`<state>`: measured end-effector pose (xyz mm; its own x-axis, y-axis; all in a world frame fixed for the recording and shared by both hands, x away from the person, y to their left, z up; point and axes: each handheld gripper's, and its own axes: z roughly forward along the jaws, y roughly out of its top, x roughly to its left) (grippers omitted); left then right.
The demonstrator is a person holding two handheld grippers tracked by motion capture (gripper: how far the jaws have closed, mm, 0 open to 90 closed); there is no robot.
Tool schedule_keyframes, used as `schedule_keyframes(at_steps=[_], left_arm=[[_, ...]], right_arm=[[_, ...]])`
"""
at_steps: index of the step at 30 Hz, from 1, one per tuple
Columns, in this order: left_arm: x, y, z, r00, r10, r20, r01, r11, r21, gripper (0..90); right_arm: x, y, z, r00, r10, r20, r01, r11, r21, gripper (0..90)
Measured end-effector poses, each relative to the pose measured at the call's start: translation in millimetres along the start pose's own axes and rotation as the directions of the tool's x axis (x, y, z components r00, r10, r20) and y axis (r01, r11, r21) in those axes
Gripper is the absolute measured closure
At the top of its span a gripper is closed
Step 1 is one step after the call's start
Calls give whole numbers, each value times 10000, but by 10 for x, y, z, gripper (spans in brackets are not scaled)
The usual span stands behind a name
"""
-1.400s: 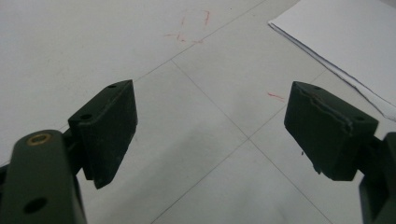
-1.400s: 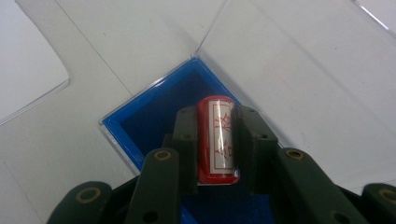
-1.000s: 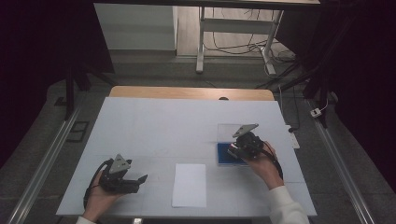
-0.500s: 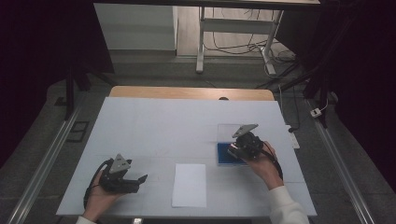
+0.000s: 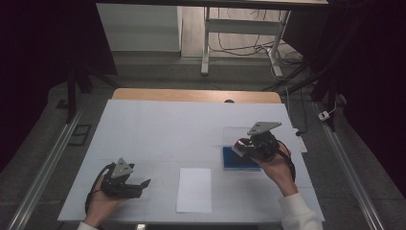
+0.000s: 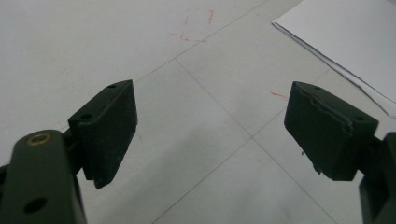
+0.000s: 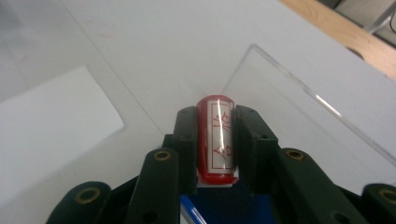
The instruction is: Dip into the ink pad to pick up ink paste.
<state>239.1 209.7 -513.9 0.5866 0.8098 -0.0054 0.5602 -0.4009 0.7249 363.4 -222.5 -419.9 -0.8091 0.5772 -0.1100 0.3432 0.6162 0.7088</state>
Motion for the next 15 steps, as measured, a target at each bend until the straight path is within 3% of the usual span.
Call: schedule_keyframes(at_steps=[4, 15], left_arm=[[-1, -3, 7, 10000, 27, -28, -27, 10000, 39, 175], [-5, -5, 14, 10000, 79, -7, -78, 9999, 71, 175]], right_arm=[[45, 44, -46, 9999, -72, -82, 70, 9998, -205, 700], [35, 28, -2, 9999, -146, 26, 146, 9999, 51, 700]])
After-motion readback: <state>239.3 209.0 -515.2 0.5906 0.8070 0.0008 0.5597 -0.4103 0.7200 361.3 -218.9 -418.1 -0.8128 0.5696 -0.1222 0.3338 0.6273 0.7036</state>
